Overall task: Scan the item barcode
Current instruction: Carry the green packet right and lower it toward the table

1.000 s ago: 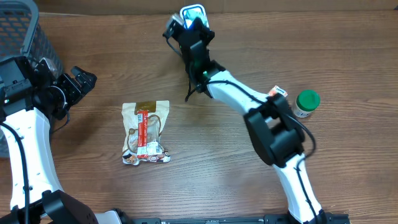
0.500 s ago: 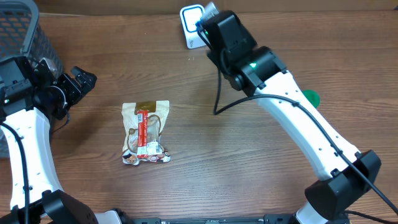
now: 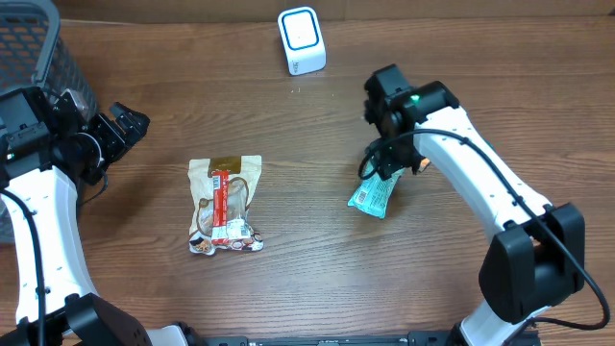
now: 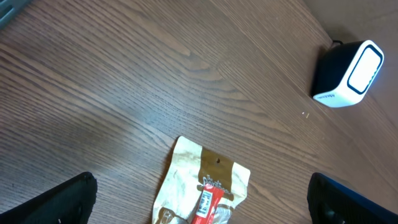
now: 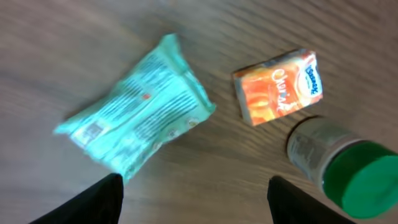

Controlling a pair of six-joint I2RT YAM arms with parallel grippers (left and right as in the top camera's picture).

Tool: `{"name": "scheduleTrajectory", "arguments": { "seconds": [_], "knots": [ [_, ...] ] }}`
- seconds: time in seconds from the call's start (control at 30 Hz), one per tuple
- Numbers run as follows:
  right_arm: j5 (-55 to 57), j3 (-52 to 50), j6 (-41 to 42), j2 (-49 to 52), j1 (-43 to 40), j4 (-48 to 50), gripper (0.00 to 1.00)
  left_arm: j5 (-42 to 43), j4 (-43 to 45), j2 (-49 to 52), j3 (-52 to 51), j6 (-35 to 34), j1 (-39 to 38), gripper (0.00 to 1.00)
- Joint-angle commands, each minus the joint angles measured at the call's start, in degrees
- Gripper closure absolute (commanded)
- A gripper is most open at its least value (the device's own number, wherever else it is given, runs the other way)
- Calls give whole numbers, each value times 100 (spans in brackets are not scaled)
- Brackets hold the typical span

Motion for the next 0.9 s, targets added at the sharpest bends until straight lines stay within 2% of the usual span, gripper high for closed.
{"name": "scheduleTrajectory", "arguments": {
  "seconds": [0.0, 0.07, 0.2, 0.3, 0.43, 0.57, 0.67, 0.87],
  "knots": [
    [-551, -170, 1506, 26, -101, 367, 29, 0, 4, -90, 37, -28, 7, 0],
    [-1423, -205, 2050, 26, -98, 435, 29, 0, 7, -90, 37, -28, 7, 0],
    [-2852, -459, 2269, 26, -4, 809, 33, 0, 7, -90, 37, -31, 7, 0],
    [-3209, -796, 2767, 26, 157, 1379, 36, 0, 7, -90, 37, -28, 7, 1],
    [-2990, -1414, 3554, 26, 415, 2389, 39, 0, 7, -90, 37, -31, 7, 1],
    [-2151, -1969, 4089, 26, 566, 3036, 39, 0, 7, -90, 37, -31, 7, 0],
    [-1655, -2232, 4253, 26, 566, 3178, 39, 0, 7, -90, 37, -31, 7, 1],
    [-776, -2306, 4251, 26, 334, 2761, 37, 0, 7, -90, 37, -28, 7, 1]
  ]
}}
